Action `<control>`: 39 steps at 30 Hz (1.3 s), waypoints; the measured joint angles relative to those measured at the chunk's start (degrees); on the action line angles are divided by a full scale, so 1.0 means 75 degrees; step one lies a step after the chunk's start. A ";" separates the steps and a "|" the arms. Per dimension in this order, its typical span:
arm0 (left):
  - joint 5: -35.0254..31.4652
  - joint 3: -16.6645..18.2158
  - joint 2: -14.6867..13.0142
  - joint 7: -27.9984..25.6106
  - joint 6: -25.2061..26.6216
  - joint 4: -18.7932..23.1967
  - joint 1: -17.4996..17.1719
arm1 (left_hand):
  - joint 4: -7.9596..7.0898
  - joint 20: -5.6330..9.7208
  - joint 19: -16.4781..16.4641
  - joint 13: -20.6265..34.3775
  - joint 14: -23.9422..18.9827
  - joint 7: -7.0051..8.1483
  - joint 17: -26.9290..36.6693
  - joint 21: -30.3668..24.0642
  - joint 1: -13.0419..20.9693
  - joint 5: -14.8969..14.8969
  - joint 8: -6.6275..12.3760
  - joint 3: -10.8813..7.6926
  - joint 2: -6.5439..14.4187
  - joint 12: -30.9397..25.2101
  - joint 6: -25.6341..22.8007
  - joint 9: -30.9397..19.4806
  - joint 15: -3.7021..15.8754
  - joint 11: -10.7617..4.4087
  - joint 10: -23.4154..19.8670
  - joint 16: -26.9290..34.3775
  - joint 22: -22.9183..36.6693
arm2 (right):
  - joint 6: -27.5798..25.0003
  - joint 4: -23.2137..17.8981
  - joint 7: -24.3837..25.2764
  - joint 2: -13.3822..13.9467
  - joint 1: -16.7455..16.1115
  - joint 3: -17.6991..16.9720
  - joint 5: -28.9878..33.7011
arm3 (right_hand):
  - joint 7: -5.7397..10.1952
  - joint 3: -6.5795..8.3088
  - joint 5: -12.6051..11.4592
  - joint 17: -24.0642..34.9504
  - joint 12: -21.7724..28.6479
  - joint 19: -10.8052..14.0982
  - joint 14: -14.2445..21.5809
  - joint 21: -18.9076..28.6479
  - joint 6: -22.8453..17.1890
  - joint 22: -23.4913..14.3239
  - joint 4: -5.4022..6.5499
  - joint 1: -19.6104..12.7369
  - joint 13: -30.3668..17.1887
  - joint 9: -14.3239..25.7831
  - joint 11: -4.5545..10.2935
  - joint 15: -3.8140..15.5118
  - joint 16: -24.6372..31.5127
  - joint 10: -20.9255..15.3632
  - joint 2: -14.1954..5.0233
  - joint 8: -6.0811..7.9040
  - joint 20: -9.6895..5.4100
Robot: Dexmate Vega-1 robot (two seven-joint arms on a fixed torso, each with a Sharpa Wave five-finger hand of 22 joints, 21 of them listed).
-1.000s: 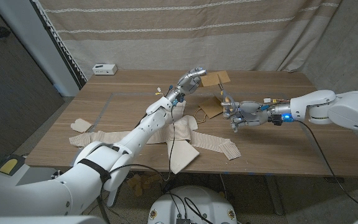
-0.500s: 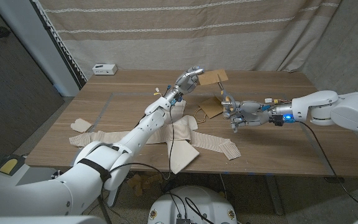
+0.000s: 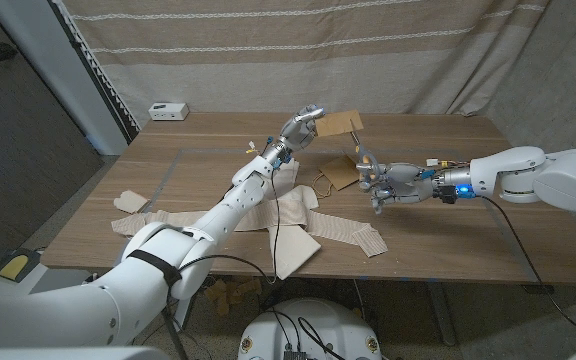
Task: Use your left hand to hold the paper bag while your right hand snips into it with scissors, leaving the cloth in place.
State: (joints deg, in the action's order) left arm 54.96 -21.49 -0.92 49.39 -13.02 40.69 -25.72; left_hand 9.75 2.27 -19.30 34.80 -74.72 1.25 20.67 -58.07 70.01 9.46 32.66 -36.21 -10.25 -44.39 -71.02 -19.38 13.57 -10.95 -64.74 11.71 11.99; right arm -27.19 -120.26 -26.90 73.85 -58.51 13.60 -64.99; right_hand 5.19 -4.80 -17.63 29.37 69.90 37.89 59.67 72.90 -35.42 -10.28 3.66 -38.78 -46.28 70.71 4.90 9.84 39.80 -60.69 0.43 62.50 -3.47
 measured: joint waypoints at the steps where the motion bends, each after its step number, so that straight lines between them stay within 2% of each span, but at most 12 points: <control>1: 0.0011 0.0000 0.0000 0.0032 0.0000 0.0000 0.0000 | 0.0000 0.0026 0.0027 0.0000 0.0000 0.0000 0.0000 0.0000 0.0000 0.0000 0.0000 0.0000 0.0000 -0.0011 0.0000 0.0000 0.0000 0.0000 0.0000 0.0000 0.0000 | 0.0000 -0.0012 0.0000 0.0000 0.0000 0.0000 0.0000 | 0.0000 -0.0013 0.0000 0.0000 0.0000 0.0026 0.0000 -0.0003 0.0000 0.0000 -0.0013 0.0000 0.0002 0.0000 0.0000 0.0000 0.0000 0.0000 0.0000 0.0000 -0.0026; 5: 0.0044 0.0000 0.0000 0.0114 0.0000 0.0000 0.0000 | 0.0000 0.0026 0.0026 0.0000 0.0000 0.0001 0.0000 -0.0030 -0.0003 -0.0001 -0.0001 0.0001 0.0002 -0.0008 0.0000 0.0000 0.0000 0.0002 -0.0001 0.0000 -0.0007 | 0.0000 -0.0058 0.0000 -0.0004 0.0005 0.0000 0.0000 | 0.0000 -0.0087 0.0000 0.0036 0.0000 0.0026 0.0002 -0.0060 0.0000 0.0000 -0.0002 0.0000 0.0077 0.0000 0.0000 -0.0002 -0.0058 0.0000 0.0000 0.0000 -0.0026; 6: 0.0051 0.0130 0.0064 0.0144 0.0001 -0.0244 0.0085 | 0.0000 0.0026 0.0026 0.0000 0.0000 0.0001 0.0000 -0.0030 -0.0003 -0.0001 -0.0001 0.0001 0.0002 -0.0005 0.0001 0.0000 0.0000 0.0002 -0.0002 0.0000 -0.0026 | -0.0064 -0.0070 0.0056 -0.0005 0.0005 0.0000 -0.0027 | 0.0000 -0.0087 -0.0001 0.0036 0.0000 0.0026 0.0026 -0.0084 0.0000 0.0000 -0.0002 0.0000 0.0059 0.0000 0.0000 -0.0026 -0.0069 0.0000 0.0000 0.0000 -0.0027; 9: 0.0076 0.0130 0.0064 0.0198 -0.0001 -0.0244 0.0085 | -0.0003 0.0026 0.0026 0.0000 0.0000 0.0002 0.0000 -0.0059 -0.0005 -0.0001 -0.0008 0.0004 0.0003 0.0015 0.0001 0.0000 0.0000 0.0012 -0.0012 0.0000 -0.0037 | -0.0064 -0.0110 0.0056 -0.0005 0.0001 -0.0015 -0.0027 | 0.0000 -0.0149 -0.0001 0.0064 0.0000 0.0026 0.0028 -0.0117 0.0000 0.0000 -0.0002 0.0000 0.0029 0.0000 0.0000 -0.0028 -0.0138 0.0000 0.0000 0.0000 -0.0027; 13: 0.0101 0.0264 0.0087 0.0253 -0.0012 -0.0380 0.0112 | -0.0003 0.0026 0.0026 0.0000 -0.0001 0.0002 0.0000 -0.0059 -0.0007 -0.0001 -0.0015 0.0005 0.0004 0.0016 0.0002 0.0000 0.0000 0.0006 -0.0007 0.0000 -0.0037 | -0.0116 -0.0163 0.0176 -0.0005 -0.0013 -0.0039 -0.0096 | 0.0000 -0.0149 0.0000 0.0048 0.0000 0.0026 0.0028 -0.0146 -0.0001 0.0001 -0.0002 -0.0040 0.0072 -0.0001 0.0000 -0.0028 -0.0223 0.0000 -0.0040 0.0000 -0.0026; 17: 0.0132 0.0338 0.0112 0.0300 -0.0088 -0.0433 0.0123 | 0.0008 0.0000 0.0051 0.0000 -0.0001 0.0015 -0.0001 -0.0059 -0.0029 -0.0002 -0.0016 -0.0005 0.0024 0.0016 0.0015 0.0001 -0.0001 0.0000 0.0001 0.0000 -0.0037 | -0.0195 -0.0216 0.0255 -0.0012 0.0017 -0.0041 -0.0120 | -0.0016 -0.0261 0.0000 0.0060 -0.0043 0.0054 0.0070 -0.0230 0.0015 0.0001 -0.0022 -0.0034 0.0064 -0.0003 -0.0002 0.0012 -0.0315 0.0002 -0.0046 0.0000 0.0002; 21: 0.0156 0.0413 0.0140 0.0340 -0.0183 -0.0471 0.0131 | 0.0014 -0.0001 0.0052 0.0000 -0.0001 0.0015 -0.0001 -0.0059 -0.0060 -0.0002 -0.0018 -0.0040 0.0015 0.0016 0.0015 0.0001 -0.0001 0.0000 0.0001 0.0000 -0.0036 | -0.0265 -0.0258 0.0283 -0.0033 0.0106 -0.0001 -0.0112 | -0.0055 -0.0299 0.0000 0.0048 -0.0113 0.0054 0.0069 -0.0296 0.0054 0.0001 0.0000 -0.0029 0.0166 -0.0003 -0.0056 0.0012 -0.0421 0.0057 -0.0132 0.0000 0.0002; 39: 0.0123 0.0495 -0.0023 0.0318 -0.0512 -0.0052 -0.0081 | 0.0008 0.0013 0.0121 0.0005 -0.0002 0.0023 -0.0002 -0.0118 -0.0099 -0.0003 -0.0023 -0.0047 -0.0009 0.0014 0.0022 0.0001 -0.0001 0.0001 0.0003 0.0000 -0.0035 | -0.0297 -0.0298 0.0385 -0.0270 0.0386 0.0272 0.0205 | -0.0096 -0.0524 -0.0052 0.0070 -0.0225 0.0053 0.0068 -0.0463 0.0096 0.0002 -0.0019 -0.0041 0.0319 -0.0006 -0.0073 0.0011 -0.0627 0.0073 -0.0262 0.0000 0.0001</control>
State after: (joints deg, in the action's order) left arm 55.88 -17.77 -1.09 51.77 -16.86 40.30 -26.33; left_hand 9.80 2.37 -18.39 34.84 -74.74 1.42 20.65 -58.95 69.27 9.44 32.49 -36.56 -10.33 -44.29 -70.85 -19.37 13.57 -10.95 -64.72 11.71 11.73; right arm -29.42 -122.49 -24.01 71.82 -55.62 15.64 -63.44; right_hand 4.47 -8.73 -18.02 29.89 68.21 38.28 60.18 69.43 -34.70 -10.27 3.52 -39.08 -43.88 70.66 4.36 9.92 35.10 -60.15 -1.54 62.50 -3.47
